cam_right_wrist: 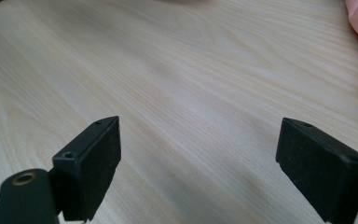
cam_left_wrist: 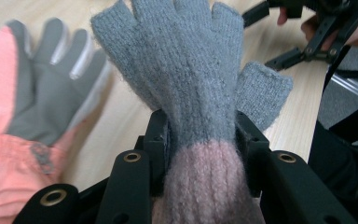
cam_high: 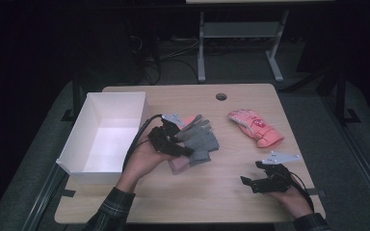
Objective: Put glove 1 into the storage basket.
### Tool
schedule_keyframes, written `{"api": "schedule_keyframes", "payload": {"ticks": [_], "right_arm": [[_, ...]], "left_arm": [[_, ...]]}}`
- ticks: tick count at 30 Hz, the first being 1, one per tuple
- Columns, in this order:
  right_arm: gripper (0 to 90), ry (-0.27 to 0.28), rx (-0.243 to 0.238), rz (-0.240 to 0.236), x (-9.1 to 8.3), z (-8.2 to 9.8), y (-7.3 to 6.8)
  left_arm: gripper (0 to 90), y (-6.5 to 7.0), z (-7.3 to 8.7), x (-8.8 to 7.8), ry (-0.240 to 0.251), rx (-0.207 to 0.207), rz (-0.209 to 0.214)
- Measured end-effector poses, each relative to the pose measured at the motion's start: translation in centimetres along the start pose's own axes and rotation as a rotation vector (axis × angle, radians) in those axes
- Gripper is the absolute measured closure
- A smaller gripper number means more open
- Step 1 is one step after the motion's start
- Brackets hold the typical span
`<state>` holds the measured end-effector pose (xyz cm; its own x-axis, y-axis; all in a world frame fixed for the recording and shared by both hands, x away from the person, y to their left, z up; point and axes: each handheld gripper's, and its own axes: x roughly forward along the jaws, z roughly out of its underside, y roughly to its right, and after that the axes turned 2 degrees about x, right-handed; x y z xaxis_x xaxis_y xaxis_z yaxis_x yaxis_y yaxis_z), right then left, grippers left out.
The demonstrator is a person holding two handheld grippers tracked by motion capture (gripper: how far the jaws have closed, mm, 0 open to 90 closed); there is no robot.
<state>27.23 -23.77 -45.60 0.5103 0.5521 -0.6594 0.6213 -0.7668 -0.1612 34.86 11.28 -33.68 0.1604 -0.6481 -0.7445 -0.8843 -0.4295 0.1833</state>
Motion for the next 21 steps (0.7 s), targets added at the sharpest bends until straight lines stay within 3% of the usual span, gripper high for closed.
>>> {"api": "schedule_keyframes", "payload": {"ticks": [13,21], "right_arm": [[13.7,0.007,0.0,0.01,-0.2,0.1,0.2],[13.7,0.015,-0.01,0.008,-0.3,-0.1,0.2]], "left_arm": [[63.8,-1.6,-1.3,-4.1,0.042,-0.031,-0.093],[63.8,-2.5,-1.0,-6.6,0.053,-0.059,-0.162]]}}
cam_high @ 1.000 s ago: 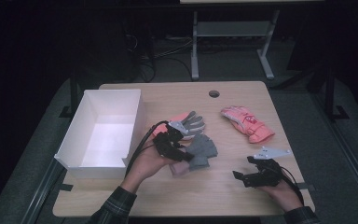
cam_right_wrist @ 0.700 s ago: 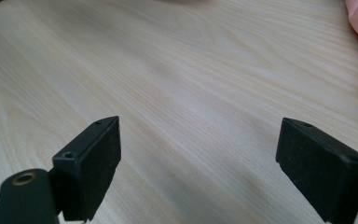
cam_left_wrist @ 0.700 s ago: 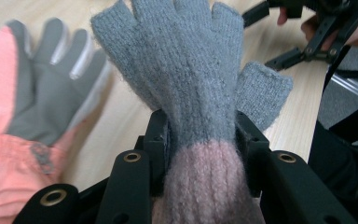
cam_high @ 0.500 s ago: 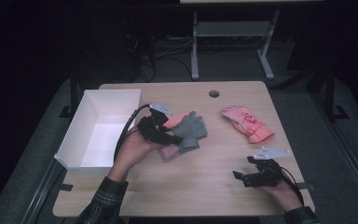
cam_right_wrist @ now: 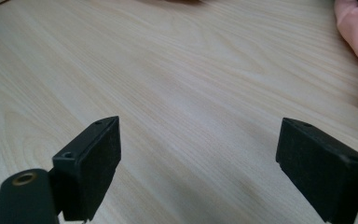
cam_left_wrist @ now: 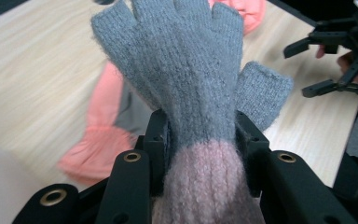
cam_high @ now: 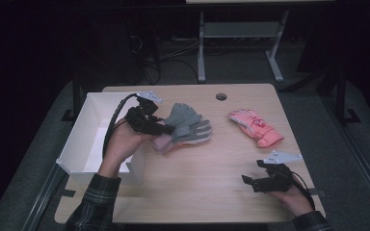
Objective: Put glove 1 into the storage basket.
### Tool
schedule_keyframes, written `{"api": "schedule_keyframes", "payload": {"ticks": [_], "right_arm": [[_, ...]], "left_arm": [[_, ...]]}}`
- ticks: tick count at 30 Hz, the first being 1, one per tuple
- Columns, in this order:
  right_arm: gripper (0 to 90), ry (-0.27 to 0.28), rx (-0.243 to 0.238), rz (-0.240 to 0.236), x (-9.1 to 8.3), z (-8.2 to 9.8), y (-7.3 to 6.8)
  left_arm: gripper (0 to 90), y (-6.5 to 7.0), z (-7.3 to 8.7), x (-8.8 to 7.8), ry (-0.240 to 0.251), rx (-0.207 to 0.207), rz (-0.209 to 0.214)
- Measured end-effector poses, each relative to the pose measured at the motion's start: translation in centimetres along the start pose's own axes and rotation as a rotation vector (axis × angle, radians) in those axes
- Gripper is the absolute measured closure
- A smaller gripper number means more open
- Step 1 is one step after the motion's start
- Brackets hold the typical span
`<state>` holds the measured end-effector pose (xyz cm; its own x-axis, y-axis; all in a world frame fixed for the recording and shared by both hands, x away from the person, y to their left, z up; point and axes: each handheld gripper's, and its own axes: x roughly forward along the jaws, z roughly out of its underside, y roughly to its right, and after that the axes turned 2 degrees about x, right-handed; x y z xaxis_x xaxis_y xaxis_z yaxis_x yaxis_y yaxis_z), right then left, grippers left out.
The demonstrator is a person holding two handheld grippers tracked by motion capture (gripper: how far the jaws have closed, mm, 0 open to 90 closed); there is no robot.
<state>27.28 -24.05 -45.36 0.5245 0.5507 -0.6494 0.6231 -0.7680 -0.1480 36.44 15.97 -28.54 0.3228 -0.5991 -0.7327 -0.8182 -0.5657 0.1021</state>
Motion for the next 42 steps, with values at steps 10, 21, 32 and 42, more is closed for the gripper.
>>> {"api": "schedule_keyframes", "payload": {"ticks": [10,21,32,42], "right_arm": [[13.8,0.015,-0.009,-0.014,0.2,-0.4,0.8],[13.8,0.013,-0.021,-0.036,0.8,-0.8,0.8],[13.8,0.004,-0.022,-0.032,0.9,-0.8,0.6],[13.8,0.002,-0.032,-0.039,1.0,-0.8,0.6]], "left_arm": [[63.9,-2.5,1.3,-2.9,0.022,-0.066,-0.078],[63.8,-6.1,5.4,-6.2,0.043,-0.178,-0.208],[63.4,-10.0,9.3,-5.5,0.01,-0.267,-0.309],[62.9,-13.2,13.2,-2.6,-0.072,-0.347,-0.382]]}}
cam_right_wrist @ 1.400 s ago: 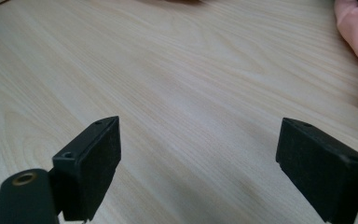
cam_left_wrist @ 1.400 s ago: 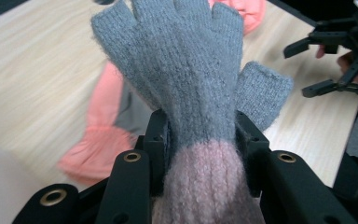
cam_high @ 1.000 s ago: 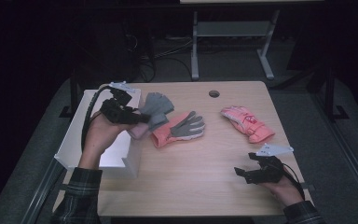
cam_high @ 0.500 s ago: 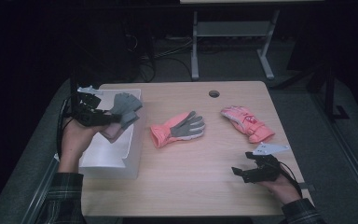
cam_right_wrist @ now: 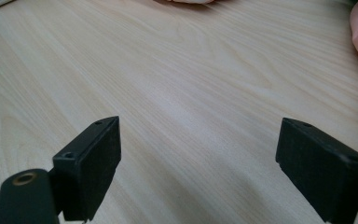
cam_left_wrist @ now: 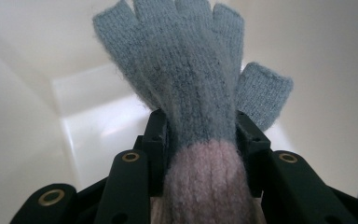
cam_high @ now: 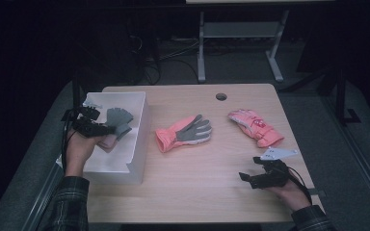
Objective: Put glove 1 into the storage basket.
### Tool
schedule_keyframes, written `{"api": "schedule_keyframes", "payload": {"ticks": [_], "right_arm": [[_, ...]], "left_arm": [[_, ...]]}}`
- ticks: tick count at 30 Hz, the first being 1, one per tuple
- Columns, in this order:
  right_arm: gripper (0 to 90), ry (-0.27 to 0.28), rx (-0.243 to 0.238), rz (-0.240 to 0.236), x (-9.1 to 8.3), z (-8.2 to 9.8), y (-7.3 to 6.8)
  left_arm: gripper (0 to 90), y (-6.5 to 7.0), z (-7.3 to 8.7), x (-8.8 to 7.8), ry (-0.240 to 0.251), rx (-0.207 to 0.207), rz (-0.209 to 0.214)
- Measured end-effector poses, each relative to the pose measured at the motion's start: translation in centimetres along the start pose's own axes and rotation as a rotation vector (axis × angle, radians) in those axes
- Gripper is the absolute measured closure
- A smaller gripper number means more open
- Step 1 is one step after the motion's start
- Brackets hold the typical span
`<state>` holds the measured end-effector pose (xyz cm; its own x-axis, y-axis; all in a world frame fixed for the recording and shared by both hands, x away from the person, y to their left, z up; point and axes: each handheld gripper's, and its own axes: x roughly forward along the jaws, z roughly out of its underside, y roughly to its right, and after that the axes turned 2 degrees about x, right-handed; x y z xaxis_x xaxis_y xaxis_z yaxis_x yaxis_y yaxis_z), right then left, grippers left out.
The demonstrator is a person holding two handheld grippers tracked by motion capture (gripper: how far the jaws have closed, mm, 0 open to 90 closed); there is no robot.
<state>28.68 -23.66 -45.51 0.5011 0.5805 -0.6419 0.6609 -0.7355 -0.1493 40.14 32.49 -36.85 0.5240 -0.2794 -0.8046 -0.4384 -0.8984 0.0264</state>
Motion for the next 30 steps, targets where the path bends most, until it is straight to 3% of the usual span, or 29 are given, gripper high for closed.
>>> {"api": "schedule_keyframes", "payload": {"ticks": [4,12,13,17,22,25,30], "right_arm": [[13.8,-0.008,0.004,0.002,0.1,0.0,0.0],[13.8,-0.007,0.003,0.002,-0.1,0.2,-0.1],[13.8,-0.007,0.007,0.004,-0.1,0.3,-0.1],[13.9,-0.01,0.013,0.0,-0.1,0.3,0.0],[13.8,-0.01,0.011,-0.008,-0.2,0.4,-0.1],[13.9,-0.014,0.015,-0.011,-0.3,0.5,-0.1],[13.9,-0.022,0.014,-0.015,-0.3,0.5,-0.2]], "left_arm": [[62.8,-0.7,0.7,1.1,-0.028,-0.017,-0.023],[62.0,-0.9,1.5,3.3,-0.095,-0.019,-0.048],[61.6,-0.9,1.8,4.0,-0.127,-0.018,-0.059],[57.0,-0.7,2.2,5.0,-0.178,-0.016,-0.096],[41.0,-0.3,2.0,5.2,-0.186,-0.034,-0.123],[34.8,-0.2,1.9,4.7,-0.157,-0.051,-0.125],[22.0,0.3,1.1,3.5,-0.116,-0.041,-0.132]]}}
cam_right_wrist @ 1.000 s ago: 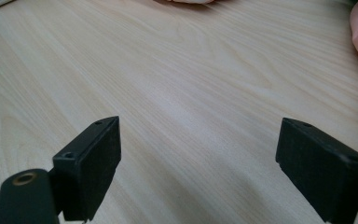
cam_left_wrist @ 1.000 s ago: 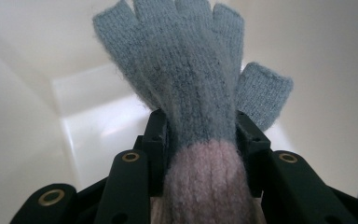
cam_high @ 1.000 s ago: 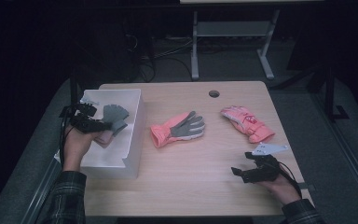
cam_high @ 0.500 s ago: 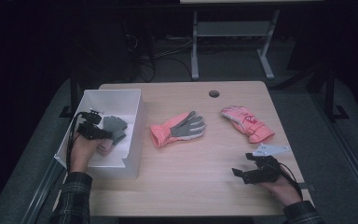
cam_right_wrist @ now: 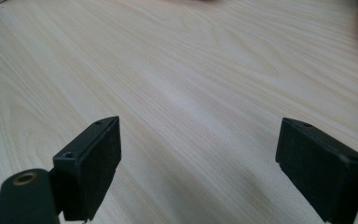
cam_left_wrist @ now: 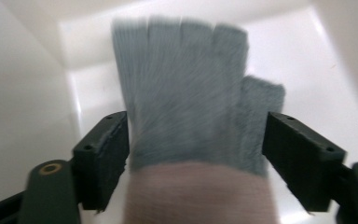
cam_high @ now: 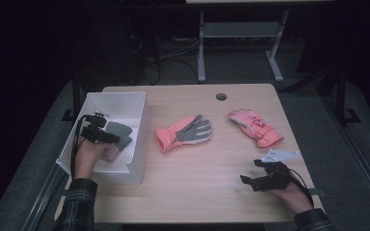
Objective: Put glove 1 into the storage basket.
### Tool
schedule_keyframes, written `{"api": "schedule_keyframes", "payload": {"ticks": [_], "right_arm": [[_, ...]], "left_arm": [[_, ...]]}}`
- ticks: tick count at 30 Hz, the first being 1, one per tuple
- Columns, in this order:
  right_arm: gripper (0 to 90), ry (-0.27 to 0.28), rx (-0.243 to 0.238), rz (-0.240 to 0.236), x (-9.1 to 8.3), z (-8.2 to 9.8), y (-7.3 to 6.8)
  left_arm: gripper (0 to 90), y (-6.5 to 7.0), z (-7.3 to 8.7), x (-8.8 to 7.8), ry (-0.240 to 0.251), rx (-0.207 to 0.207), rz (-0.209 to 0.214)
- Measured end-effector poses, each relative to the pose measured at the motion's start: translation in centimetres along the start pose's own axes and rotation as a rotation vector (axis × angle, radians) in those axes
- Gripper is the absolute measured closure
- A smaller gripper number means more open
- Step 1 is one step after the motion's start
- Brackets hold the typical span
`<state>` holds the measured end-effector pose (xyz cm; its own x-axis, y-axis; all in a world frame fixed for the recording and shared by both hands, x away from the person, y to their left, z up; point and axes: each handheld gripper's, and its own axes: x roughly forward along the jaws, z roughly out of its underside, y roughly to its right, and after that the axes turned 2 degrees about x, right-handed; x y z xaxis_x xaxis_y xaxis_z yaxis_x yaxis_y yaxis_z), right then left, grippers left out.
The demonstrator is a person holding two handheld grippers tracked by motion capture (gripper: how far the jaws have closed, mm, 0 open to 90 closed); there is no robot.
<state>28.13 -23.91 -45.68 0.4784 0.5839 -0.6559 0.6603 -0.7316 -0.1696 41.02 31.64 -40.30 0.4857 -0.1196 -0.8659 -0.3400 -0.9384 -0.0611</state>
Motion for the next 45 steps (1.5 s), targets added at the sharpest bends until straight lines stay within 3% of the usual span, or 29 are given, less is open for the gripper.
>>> {"api": "schedule_keyframes", "payload": {"ticks": [4,10,16,18,19,21,24,29,30,35,38,39,42,44,45], "right_arm": [[13.9,0.0,-0.003,0.0,0.0,0.0,-0.1],[13.8,-0.003,-0.003,0.003,0.0,0.1,-0.1],[13.8,-0.005,-0.009,0.004,0.3,-0.1,-0.1],[13.8,-0.006,-0.009,0.004,0.4,-0.1,-0.1],[13.8,-0.008,-0.006,0.005,0.4,-0.1,-0.1],[13.8,-0.008,-0.006,0.005,0.4,-0.1,-0.1],[13.8,-0.005,-0.008,0.006,0.4,-0.1,-0.1],[13.8,-0.003,-0.009,0.007,0.4,-0.2,-0.1],[13.8,-0.003,-0.009,0.007,0.4,-0.2,-0.1],[13.8,0.003,-0.008,0.002,0.5,-0.3,-0.2],[13.8,0.004,-0.01,0.001,0.5,-0.3,-0.2],[13.8,0.005,-0.016,0.002,0.5,-0.3,-0.2],[13.8,0.006,-0.017,0.001,0.5,-0.3,-0.2],[13.8,0.004,-0.013,0.002,0.4,-0.2,-0.2],[13.9,0.006,-0.015,0.003,0.4,-0.2,-0.1]], "left_arm": [[19.8,-0.2,-0.4,-1.1,0.041,-0.011,0.035],[18.6,0.2,-1.1,-3.3,0.117,0.007,0.09],[18.7,1.7,-2.1,-5.4,0.17,0.063,0.144],[18.7,2.4,-2.6,-6.0,0.19,0.082,0.168],[18.3,3.1,-3.0,-6.4,0.206,0.09,0.204],[18.0,3.5,-3.2,-6.5,0.213,0.098,0.216],[17.4,5.1,-3.9,-7.1,0.228,0.142,0.243],[17.4,7.6,-4.9,-8.0,0.249,0.187,0.286],[17.4,7.6,-4.9,-8.0,0.249,0.187,0.286],[17.5,11.1,-6.0,-8.4,0.27,0.245,0.335],[18.2,12.0,-6.3,-8.4,0.27,0.259,0.349],[18.2,12.9,-6.6,-8.3,0.274,0.271,0.359],[24.1,14.6,-7.1,-8.3,0.289,0.286,0.382],[28.5,15.0,-7.2,-8.2,0.29,0.291,0.388],[32.4,16.0,-7.4,-8.1,0.288,0.315,0.396]]}}
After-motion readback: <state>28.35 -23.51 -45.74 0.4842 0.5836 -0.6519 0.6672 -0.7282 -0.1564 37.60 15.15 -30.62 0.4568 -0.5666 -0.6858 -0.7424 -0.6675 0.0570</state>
